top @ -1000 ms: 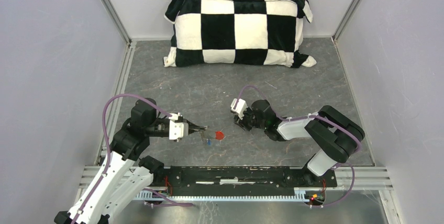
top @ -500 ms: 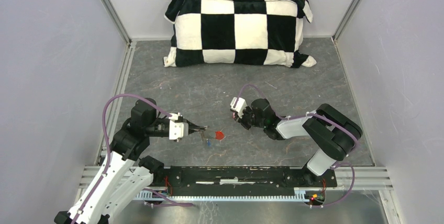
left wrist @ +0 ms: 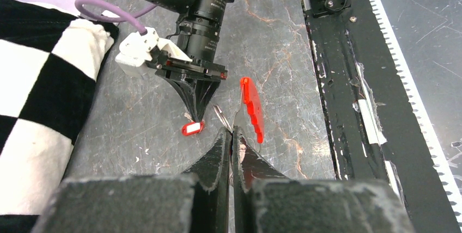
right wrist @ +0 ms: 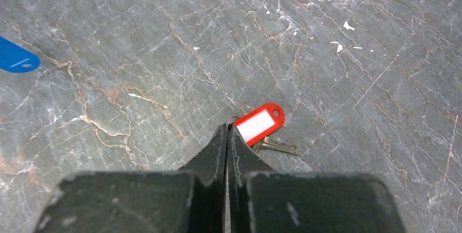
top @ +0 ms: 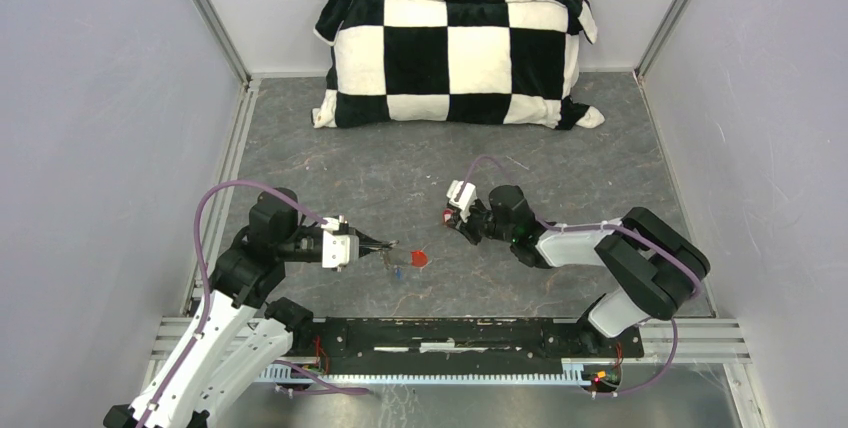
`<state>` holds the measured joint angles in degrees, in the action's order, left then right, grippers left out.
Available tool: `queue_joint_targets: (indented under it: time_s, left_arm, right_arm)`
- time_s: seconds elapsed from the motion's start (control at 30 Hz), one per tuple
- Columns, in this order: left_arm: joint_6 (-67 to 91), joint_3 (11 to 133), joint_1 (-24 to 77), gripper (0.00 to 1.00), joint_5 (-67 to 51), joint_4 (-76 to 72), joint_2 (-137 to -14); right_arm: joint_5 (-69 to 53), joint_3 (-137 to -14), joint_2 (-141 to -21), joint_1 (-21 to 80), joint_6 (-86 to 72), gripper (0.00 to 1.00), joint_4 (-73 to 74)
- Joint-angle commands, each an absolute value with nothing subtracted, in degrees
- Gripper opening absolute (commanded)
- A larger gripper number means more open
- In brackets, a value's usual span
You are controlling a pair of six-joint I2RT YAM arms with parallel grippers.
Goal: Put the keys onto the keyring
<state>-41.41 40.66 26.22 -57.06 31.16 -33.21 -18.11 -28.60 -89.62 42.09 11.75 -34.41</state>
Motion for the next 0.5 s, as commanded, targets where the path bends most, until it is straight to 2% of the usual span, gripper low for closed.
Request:
queue_joint_targets:
  time_s: [0.0, 0.1, 0.13, 0.2, 0.27, 0.33, 0.47]
  left_arm:
    - [-38.52, 41.63, 26.28, 0.02, -57.83, 28.60, -32.45]
    - [-38.52, 41.43, 26.32, 0.02, -57.73, 28.68, -32.43]
    - [-38.50, 41.48, 26.28, 0.02, -57.70, 28.66, -32.39]
    - [-38.41, 41.40, 26.28, 0.02, -57.95, 28.65, -32.43]
    - [-38.24, 41.40, 26.28, 0.02, -58.01, 28.36, -32.52]
    - [-38.01, 41.22, 26.28, 0.02, -58.08, 27.90, -32.59]
    - [-37.75, 41.36, 26.28, 0.02, -57.88, 27.75, -32.56]
  right_arm:
    - [-20.90, -27.00, -86.24, 41.53, 9.58, 0.00, -37.52]
    - [-21.28, -26.19, -84.59, 41.35, 9.29, 0.00, -37.77]
    - [-21.20, -26.06, -84.35, 41.33, 9.95, 0.03, -37.43]
    - [-21.19, -26.21, -84.60, 41.36, 11.93, 0.26, -36.27]
    - [-21.39, -27.14, -85.59, 41.39, 14.32, 0.36, -34.34]
    - [-21.51, -28.67, -87.45, 41.39, 16.31, 0.41, -32.54]
    - [-21.91, -31.09, -90.58, 41.43, 17.81, 0.45, -31.54]
